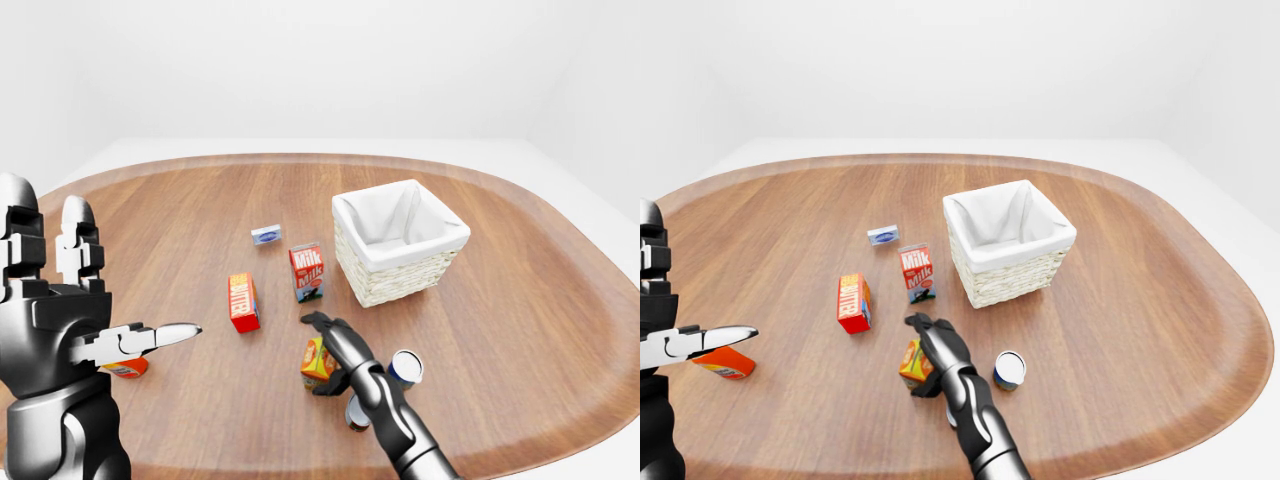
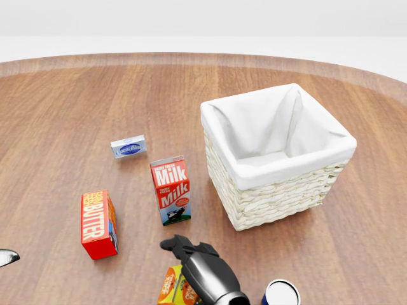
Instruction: Pick up the orange juice, and put it in the basket.
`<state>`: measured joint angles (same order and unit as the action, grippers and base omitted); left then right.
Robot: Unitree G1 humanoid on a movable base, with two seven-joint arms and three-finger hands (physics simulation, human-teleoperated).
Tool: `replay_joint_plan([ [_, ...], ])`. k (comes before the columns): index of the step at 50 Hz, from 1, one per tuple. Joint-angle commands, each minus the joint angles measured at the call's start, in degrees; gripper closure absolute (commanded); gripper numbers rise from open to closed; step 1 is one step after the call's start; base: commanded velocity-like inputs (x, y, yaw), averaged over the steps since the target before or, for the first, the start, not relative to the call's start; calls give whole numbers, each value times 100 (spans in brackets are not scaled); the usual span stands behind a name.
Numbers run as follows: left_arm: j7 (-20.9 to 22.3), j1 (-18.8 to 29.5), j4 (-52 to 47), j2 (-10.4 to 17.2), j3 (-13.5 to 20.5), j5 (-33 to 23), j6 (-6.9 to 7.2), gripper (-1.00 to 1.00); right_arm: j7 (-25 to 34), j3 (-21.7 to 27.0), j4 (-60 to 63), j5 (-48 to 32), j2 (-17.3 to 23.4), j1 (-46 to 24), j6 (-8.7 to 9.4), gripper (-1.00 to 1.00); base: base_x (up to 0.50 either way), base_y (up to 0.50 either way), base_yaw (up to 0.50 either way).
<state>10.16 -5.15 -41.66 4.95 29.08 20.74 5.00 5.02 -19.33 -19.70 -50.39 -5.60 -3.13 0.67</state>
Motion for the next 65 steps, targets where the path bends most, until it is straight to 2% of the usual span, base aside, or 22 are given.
replay_joint_plan([
  [1, -10, 4, 4, -1, -8, -6, 0, -100, -336, -5, -497, -266, -41, -55, -173, 100, 0, 0, 0],
  [21, 7, -15, -17, -13, 7, 2, 0, -100, -320, -17, -426, -264, -48, -53, -160, 100, 0, 0, 0],
  [29, 15, -21, -17, -19, -1, -5, 0, -100, -427, 19, -481, -216, -66, -151, -342, 100, 0, 0, 0],
  [30, -1, -13, -45, -13, 2, 4, 0, -100, -469, 23, -498, -192, -69, -194, -444, 100, 0, 0, 0],
  [31, -1, -13, -47, -13, 2, 4, 0, -100, -471, 27, -501, -194, -71, -197, -453, 100, 0, 0, 0],
  [32, 0, -12, -36, -13, -2, -3, 0, -100, -548, 39, -555, -192, -65, -268, -567, 100, 0, 0, 0],
  [48, 17, -23, -20, -21, -5, -12, 0, -100, -1027, 286, -1012, -235, -130, -888, -567, 100, 0, 0, 0],
  [65, 19, -24, -26, -21, -6, -11, 0, -100, -1104, 491, -1324, -177, -238, -1390, -567, 100, 0, 0, 0],
])
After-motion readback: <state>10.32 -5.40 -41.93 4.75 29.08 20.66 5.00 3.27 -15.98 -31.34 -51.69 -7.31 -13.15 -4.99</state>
